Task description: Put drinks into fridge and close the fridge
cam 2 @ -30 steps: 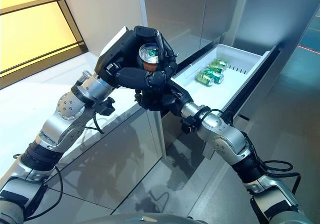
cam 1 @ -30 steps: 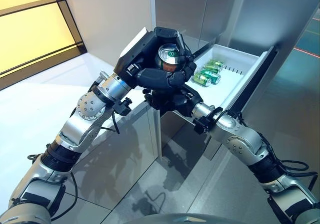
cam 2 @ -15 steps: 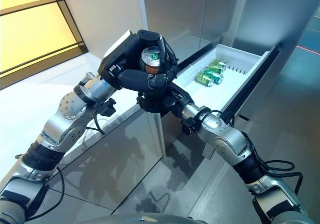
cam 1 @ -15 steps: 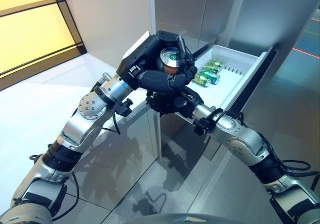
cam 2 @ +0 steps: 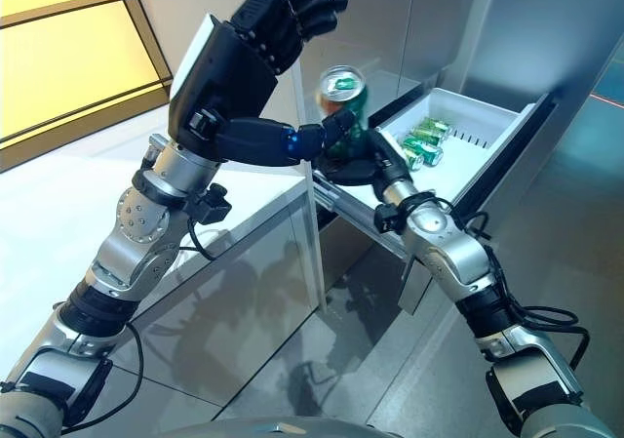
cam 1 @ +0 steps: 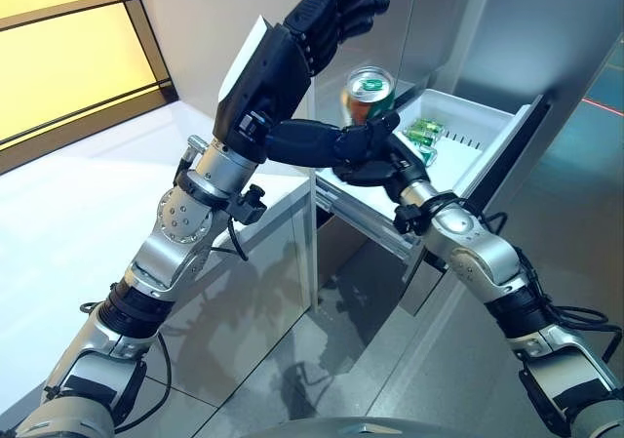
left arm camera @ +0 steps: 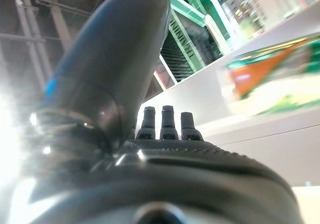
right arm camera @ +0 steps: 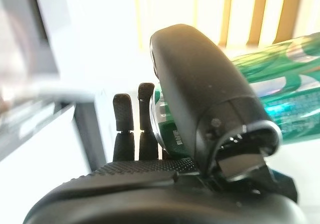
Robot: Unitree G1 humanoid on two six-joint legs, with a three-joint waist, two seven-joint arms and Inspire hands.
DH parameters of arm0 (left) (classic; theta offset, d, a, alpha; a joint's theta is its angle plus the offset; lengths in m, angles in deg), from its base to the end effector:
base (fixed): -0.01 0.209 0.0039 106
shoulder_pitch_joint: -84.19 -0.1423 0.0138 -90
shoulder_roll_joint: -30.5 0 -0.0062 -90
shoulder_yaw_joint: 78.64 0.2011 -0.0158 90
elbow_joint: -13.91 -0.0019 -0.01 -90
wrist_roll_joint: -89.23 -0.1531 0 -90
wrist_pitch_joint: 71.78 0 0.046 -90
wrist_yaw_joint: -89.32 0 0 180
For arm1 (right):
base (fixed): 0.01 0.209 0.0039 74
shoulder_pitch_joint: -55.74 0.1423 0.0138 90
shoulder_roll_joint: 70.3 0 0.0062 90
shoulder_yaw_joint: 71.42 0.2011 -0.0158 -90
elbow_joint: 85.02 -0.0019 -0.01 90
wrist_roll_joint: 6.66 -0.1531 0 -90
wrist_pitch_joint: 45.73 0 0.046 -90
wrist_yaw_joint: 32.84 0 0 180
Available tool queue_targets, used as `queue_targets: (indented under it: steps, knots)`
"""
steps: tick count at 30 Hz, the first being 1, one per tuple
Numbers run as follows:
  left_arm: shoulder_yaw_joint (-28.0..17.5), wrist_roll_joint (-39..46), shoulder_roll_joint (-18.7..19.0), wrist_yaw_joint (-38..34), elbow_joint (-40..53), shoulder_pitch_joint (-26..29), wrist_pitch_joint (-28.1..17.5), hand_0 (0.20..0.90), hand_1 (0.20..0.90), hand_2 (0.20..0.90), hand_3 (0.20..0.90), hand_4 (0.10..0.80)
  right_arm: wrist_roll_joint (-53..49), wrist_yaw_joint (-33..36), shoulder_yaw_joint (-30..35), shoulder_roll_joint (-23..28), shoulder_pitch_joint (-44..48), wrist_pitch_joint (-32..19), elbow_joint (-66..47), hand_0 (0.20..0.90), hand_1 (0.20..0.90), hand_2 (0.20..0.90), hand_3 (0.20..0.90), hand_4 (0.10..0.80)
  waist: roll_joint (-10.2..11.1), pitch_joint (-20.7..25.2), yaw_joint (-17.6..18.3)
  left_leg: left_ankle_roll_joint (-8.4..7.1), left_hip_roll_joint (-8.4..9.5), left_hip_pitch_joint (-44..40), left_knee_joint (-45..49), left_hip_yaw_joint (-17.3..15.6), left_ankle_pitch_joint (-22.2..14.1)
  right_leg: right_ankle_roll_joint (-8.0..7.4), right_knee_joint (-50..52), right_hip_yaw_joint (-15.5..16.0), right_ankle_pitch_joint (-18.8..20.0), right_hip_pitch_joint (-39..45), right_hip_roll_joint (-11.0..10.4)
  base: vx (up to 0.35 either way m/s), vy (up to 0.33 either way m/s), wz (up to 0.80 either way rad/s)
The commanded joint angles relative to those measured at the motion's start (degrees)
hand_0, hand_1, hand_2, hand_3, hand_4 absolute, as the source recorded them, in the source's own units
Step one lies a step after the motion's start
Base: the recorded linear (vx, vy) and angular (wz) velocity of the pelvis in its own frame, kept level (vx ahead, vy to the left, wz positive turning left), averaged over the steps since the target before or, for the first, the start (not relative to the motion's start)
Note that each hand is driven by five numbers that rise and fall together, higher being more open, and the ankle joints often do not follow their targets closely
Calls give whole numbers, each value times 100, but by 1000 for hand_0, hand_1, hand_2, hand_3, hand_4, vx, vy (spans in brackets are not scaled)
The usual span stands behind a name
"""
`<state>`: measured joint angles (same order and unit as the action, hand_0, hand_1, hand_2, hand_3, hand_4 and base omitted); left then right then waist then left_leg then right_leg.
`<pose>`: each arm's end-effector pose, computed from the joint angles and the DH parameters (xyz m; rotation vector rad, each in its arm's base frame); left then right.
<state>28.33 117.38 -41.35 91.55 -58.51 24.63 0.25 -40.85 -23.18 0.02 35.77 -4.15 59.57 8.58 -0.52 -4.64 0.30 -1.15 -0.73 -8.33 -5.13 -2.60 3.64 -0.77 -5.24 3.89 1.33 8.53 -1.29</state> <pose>0.2543 0.1482 0.2115 0.0885 -0.9247 -0.5992 0.3047 -0.1717 0.1314 -0.0985 -0.0174 0.1998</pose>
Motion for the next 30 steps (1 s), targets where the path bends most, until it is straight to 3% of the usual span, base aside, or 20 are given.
queue_targets:
  steps: [1, 9, 13, 18, 25, 30]
  knots:
    - [-313, 138, -145, -377, -123, 662, -26, 900, 900, 900, 900, 800, 430, 193, 833, 89, 1083, -812, -273, 300, 300, 300, 200, 100, 345, 452, 67, 322, 341, -5, 12, 69, -442, -177, 184, -13, 45, -80, -67, 0, 0, 0]
    - [71, 1365, -771, 235, -309, 360, 1224, 900, 900, 900, 900, 800, 728, 495, 847, 482, 1551, -891, 1155, 300, 300, 300, 200, 100, 368, 270, -115, 313, 349, -11, 12, 245, -421, -188, 198, 188, 39, -17, -107, 23, -11, 9]
    - [320, 2390, -1083, 481, -416, 46, 2203, 900, 900, 900, 900, 800, 784, 622, 722, 709, 1964, -975, 2062, 300, 300, 300, 200, 100, 355, 174, -268, 303, 351, -5, 12, 348, -389, -193, 238, 321, 32, -7, -135, 66, -11, 19]
    - [668, 3188, -1214, 830, -632, -841, 2979, 900, 900, 900, 900, 800, 861, 624, 498, 1139, 2511, -1060, 3264, 300, 300, 300, 200, 100, 293, -39, -525, 290, 357, 40, 41, 497, -382, -182, 307, 499, -36, -14, -169, 47, 1, 20]
    - [1204, 3070, -708, 1549, -1249, -1606, 3187, 900, 900, 900, 900, 800, 1241, 357, -182, 1759, 3386, -851, 4463, 300, 300, 300, 200, 100, 173, -435, -798, 293, 385, 510, 183, 628, -273, -132, 440, 619, -48, -395, -194, -85, 4, 24]
    - [1728, 2340, -438, 2046, -2032, -1894, 2771, 900, 900, 900, 900, 800, 1736, -382, -860, 2074, 3831, -330, 5327, 300, 300, 300, 200, 100, 144, -735, -886, 323, 380, 710, 234, 680, -201, -106, 530, 663, -53, -557, -200, -48, -41, 20]
